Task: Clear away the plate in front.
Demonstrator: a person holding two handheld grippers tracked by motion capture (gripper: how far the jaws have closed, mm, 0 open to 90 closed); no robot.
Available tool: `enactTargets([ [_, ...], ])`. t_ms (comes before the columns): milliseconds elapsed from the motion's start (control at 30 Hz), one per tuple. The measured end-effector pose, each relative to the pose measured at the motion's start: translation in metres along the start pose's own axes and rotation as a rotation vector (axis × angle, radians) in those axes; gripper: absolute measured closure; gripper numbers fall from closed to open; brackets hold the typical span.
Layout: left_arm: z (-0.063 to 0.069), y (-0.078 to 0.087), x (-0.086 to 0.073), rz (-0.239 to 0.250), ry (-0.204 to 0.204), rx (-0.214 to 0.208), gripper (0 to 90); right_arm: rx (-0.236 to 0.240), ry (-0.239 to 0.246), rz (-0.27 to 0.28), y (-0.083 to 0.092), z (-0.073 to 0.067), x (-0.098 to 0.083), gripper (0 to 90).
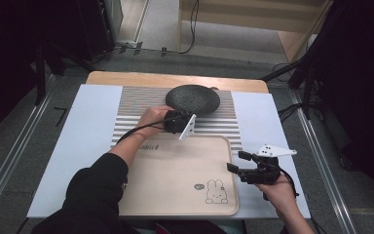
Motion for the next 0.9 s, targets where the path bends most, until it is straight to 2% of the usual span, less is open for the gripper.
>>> enactTargets([
  [133,0.0,0.007,0.007,0.001,0.014,-0.009,87.5,-0.002,-0.001,0.0,0.0,0.001,0.0,25.2],
  [200,0.001,0.011,0.01,0.007,0.008,-0.007,87.5,-0.001,-0.002,-0.001,0.0,0.001,0.0,25.2],
  [233,0.0,0.015,0.012,0.009,-0.008,0.001,87.4,-0.002,-0.002,-0.002,0.0,0.001,0.0,25.2],
  [333,-0.001,0.025,0.017,0.026,-0.022,0.007,87.3,-0.005,-0.001,-0.003,0.0,0.002,0.0,25.2],
  [433,-0.001,0.04,0.023,0.042,-0.061,0.021,87.5,-0.009,-0.001,-0.007,0.0,0.002,-0.001,25.2],
  [500,-0.001,0.05,0.025,0.052,-0.063,0.018,87.4,-0.013,-0.005,-0.007,0.0,0.003,-0.001,25.3],
  [600,0.005,0.065,0.027,0.059,-0.095,0.017,87.4,-0.024,-0.006,-0.009,0.001,0.004,-0.002,25.2],
  [733,0.015,0.084,0.029,0.076,-0.096,-0.005,87.2,-0.035,-0.013,-0.012,0.002,0.006,-0.003,25.2],
  [833,0.027,0.096,0.03,0.096,-0.128,-0.013,87.2,-0.045,-0.018,-0.018,0.002,0.008,-0.003,25.2],
  [900,0.034,0.104,0.031,0.108,-0.13,-0.028,87.3,-0.047,-0.02,-0.019,0.002,0.009,-0.004,25.2],
])
Point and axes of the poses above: each handheld gripper's, and its own axes: y roughly backward along the jaws, x roughly out of its top, z roughly to its right, the point moved 4 cm from there along -y, roughly forward along the jaws, and after that the axes turned 12 degrees about y, right-handed, at the moved point
